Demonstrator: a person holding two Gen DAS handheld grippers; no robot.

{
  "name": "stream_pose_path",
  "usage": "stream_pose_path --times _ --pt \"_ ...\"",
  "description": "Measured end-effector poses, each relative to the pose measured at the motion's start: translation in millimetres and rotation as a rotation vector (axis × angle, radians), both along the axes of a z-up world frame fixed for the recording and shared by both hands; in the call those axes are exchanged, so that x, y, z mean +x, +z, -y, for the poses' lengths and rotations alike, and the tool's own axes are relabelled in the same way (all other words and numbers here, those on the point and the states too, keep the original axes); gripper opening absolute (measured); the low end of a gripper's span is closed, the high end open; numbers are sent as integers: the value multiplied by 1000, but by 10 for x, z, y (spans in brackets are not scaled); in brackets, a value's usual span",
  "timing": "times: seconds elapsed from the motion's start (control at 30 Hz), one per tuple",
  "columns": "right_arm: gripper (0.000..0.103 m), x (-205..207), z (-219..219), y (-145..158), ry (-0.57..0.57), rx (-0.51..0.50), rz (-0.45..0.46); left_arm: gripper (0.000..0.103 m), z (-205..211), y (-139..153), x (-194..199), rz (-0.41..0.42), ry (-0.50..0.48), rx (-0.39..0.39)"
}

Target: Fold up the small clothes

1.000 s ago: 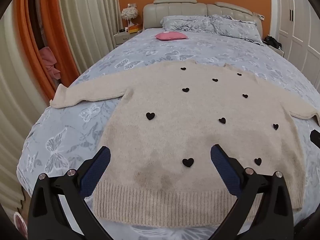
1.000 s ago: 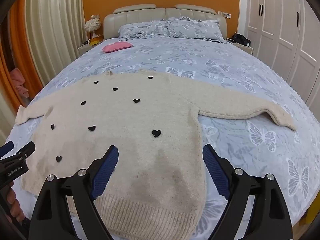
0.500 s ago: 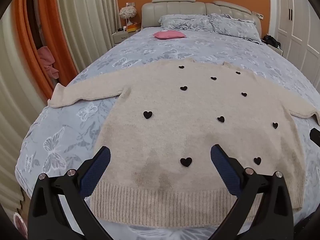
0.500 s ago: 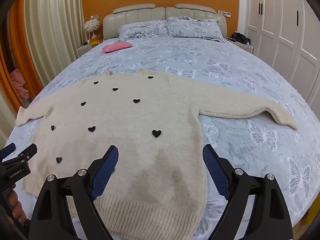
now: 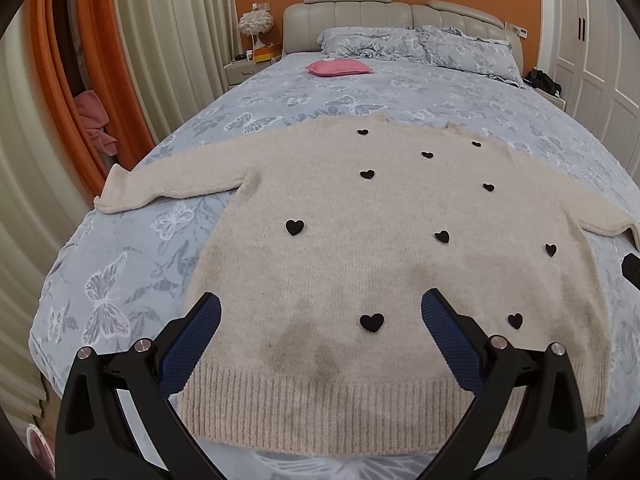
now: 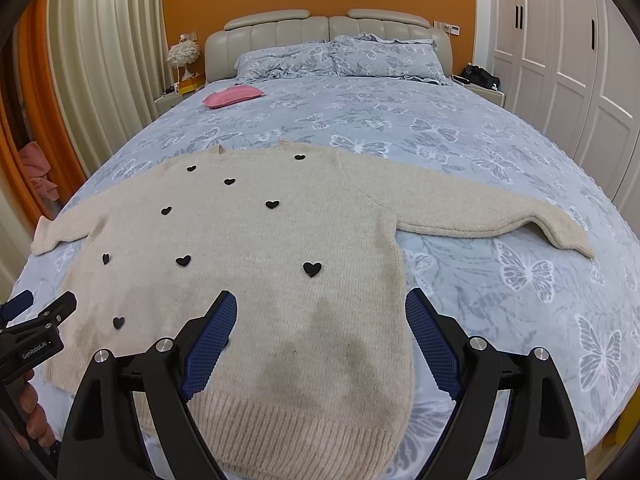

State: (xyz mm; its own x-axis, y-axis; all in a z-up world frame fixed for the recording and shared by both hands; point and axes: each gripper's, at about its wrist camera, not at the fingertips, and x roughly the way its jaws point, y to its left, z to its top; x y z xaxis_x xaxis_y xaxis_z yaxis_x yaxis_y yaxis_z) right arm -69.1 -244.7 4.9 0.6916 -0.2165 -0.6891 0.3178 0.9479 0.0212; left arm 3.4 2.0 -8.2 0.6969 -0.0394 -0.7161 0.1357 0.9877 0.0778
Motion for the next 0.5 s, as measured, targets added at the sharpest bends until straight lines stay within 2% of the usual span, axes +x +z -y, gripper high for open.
stream_pose_path --times 0.5 --pt "84 1 0 -2 -1 2 1 98 -6 5 7 0 -4 5"
